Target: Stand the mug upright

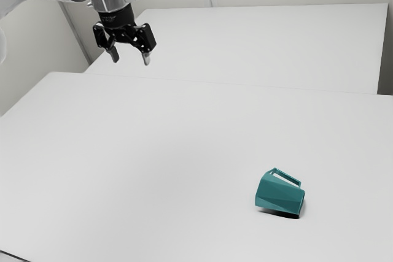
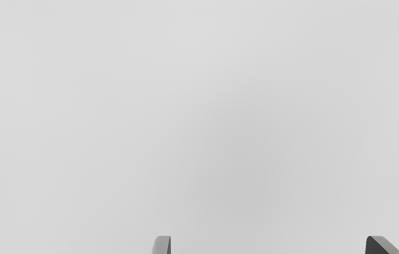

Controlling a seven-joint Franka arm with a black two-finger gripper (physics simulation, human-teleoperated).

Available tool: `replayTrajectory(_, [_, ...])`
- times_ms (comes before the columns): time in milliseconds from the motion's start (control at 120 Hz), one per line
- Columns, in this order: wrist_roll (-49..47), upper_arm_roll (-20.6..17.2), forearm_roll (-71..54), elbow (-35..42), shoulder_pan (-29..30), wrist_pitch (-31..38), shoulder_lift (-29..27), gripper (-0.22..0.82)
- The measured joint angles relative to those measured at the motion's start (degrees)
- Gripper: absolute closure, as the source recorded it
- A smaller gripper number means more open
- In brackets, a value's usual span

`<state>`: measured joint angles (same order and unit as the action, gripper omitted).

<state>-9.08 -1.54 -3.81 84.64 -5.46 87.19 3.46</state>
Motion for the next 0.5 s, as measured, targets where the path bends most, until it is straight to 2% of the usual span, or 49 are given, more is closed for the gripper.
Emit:
replayTrajectory(308, [-0.42, -0.04, 0.17, -0.68, -0.14, -0.37, -0.89, 0.0])
replayTrajectory(500, [-0.65, 0.0, 5.31, 0.43, 1.29, 0.17, -0.64, 0.0])
